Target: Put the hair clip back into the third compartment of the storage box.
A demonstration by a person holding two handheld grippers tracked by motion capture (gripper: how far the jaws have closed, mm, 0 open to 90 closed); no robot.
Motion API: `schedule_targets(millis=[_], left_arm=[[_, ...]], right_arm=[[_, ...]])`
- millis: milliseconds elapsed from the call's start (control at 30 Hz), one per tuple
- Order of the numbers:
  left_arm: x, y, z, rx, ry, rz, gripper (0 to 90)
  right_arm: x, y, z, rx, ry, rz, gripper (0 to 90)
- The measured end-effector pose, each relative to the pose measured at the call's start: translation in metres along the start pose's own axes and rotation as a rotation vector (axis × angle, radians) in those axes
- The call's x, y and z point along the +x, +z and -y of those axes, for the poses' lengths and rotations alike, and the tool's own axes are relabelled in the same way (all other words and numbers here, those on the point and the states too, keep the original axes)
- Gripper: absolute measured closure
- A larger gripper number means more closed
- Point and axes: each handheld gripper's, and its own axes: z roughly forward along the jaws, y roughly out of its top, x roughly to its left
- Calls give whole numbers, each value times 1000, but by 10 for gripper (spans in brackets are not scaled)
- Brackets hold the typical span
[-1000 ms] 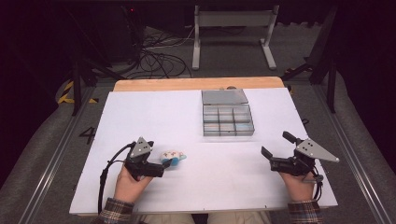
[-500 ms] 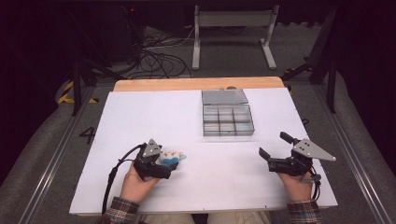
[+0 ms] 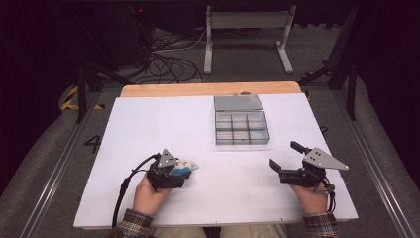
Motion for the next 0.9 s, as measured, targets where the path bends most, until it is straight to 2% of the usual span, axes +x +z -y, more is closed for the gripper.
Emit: schedule_targets(millis=[67, 133, 200, 267, 300, 333, 367, 400, 433, 467, 533, 633, 667, 767, 800, 900], left_arm=[[-2, -2, -2, -26, 4, 18, 334], [-4, -5, -4, -52, 18, 22, 335], [-10, -6, -7, -88, 31, 47, 340], [-12, -7, -8, -98, 39, 53, 342], [-16, -8, -10, -123, 51, 69, 342], [-16, -8, -10, -123, 51, 69, 342], [-20, -8, -12, -145, 70, 76, 342], [-20, -8, -12, -145, 70, 76, 342], [-23, -8, -12, -155, 68, 87, 342], [-25, -8, -14, -167, 82, 89, 343], [-29, -9, -15, -190, 82, 107, 342], [-36, -7, -17, -233, 99, 165, 341], [-36, -7, -17, -233, 99, 165, 341], [-43, -6, -19, -262, 109, 180, 341], [-43, -6, -19, -262, 109, 180, 341], [-47, -5, -20, -283, 105, 196, 340]], right_arm=[[3, 3, -1, 3, -6, -9, 91], [5, 4, -1, 9, -9, -13, 93], [11, 9, -1, 19, -18, -53, 131], [13, 11, -1, 23, -19, -62, 152], [18, 16, -1, 31, -16, -94, 182], [20, 18, -1, 35, -15, -115, 200], [22, 20, -1, 42, -17, -132, 214], [22, 20, -1, 42, -17, -132, 214], [28, 24, -1, 57, -22, -167, 237], [31, 26, -1, 66, -25, -183, 250], [34, 28, 0, 75, -29, -193, 264], [44, 36, 1, 99, -28, -252, 337], [44, 36, 1, 99, -28, -252, 337], [54, 43, 1, 122, -13, -316, 408], [54, 43, 1, 122, -13, -316, 408], [63, 49, 1, 144, 7, -371, 482]])
